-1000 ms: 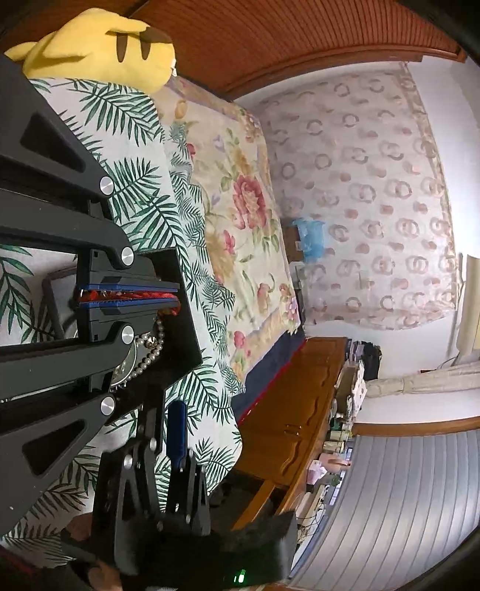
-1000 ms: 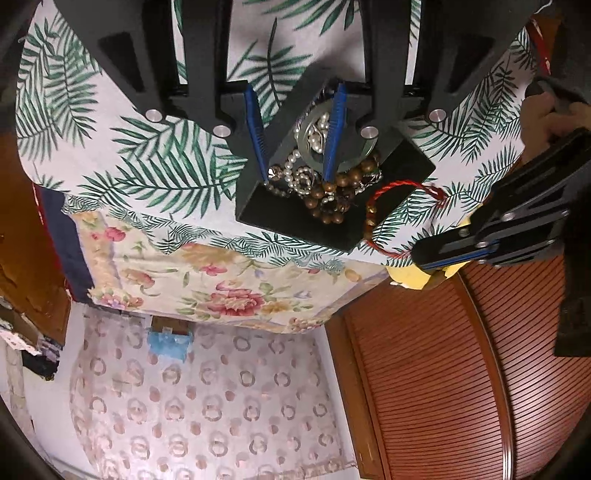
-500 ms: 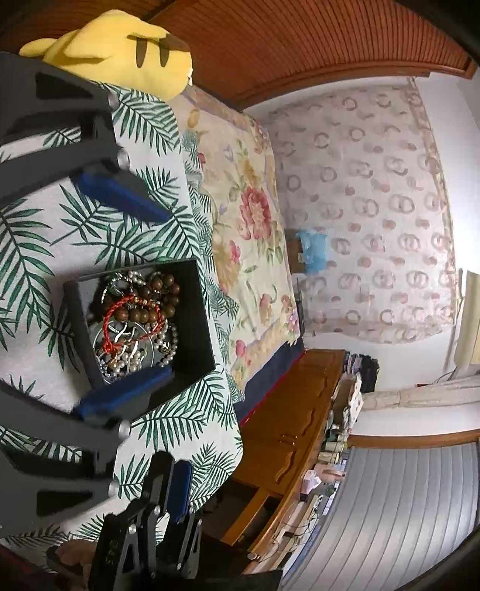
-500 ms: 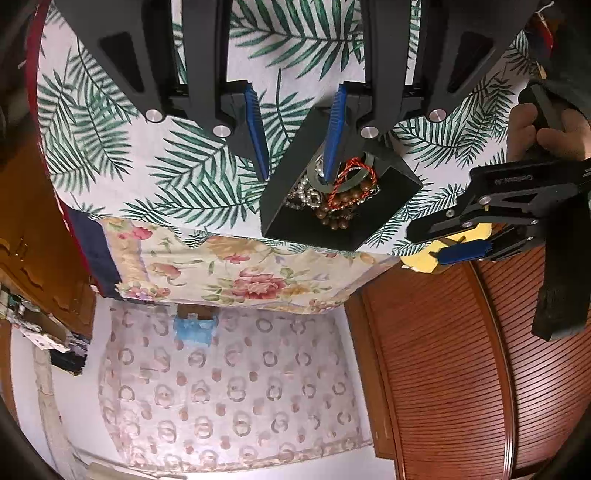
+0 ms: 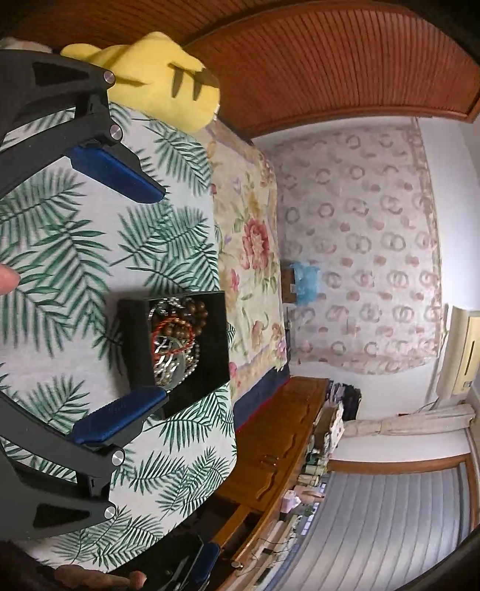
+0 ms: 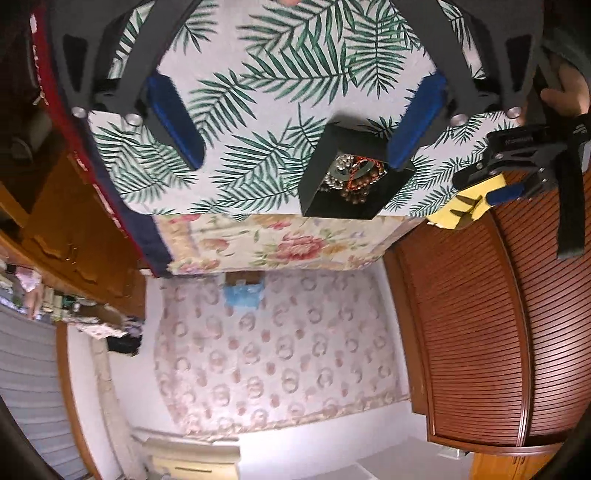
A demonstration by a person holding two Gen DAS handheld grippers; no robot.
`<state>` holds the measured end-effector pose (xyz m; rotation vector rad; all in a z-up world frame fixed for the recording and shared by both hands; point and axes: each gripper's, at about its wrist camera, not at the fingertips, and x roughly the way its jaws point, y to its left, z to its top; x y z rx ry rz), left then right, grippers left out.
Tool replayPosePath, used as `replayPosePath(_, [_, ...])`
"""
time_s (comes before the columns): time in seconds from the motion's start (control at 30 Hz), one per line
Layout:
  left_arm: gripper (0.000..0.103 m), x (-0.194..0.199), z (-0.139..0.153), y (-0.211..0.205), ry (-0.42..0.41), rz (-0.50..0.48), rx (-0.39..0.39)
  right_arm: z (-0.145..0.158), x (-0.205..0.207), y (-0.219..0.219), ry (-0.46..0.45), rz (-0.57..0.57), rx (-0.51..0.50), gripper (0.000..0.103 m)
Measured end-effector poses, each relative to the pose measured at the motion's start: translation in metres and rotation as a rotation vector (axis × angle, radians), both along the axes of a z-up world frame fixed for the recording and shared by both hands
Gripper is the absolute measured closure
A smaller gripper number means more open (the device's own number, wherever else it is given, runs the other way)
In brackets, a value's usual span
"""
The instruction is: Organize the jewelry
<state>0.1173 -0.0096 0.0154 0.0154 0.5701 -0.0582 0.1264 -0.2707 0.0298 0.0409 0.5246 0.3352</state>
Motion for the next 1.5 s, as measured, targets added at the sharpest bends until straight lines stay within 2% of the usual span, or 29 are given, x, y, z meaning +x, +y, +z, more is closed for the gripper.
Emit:
replayPosePath(0.1, [0.007, -0.014, -0.001, 0.003, 0.001, 0.004, -0.025, 0.002, -0.010, 0.001, -0.002, -0.012, -0.015, 0.002])
replayPosePath(0.47, [0.007, -0.036, 0.000, 0.000, -0.001, 0.027, -0.017, 0.003, -0.025, 0.008, -0.029, -0.018, -0.023, 0.002])
replayPosePath(1.5, [0.007, -0.039, 0.003, 0.001, -0.009, 0.030, -0.011, -0.005, -0.028, 0.007, -0.019, -0.032, -0.020, 0.002])
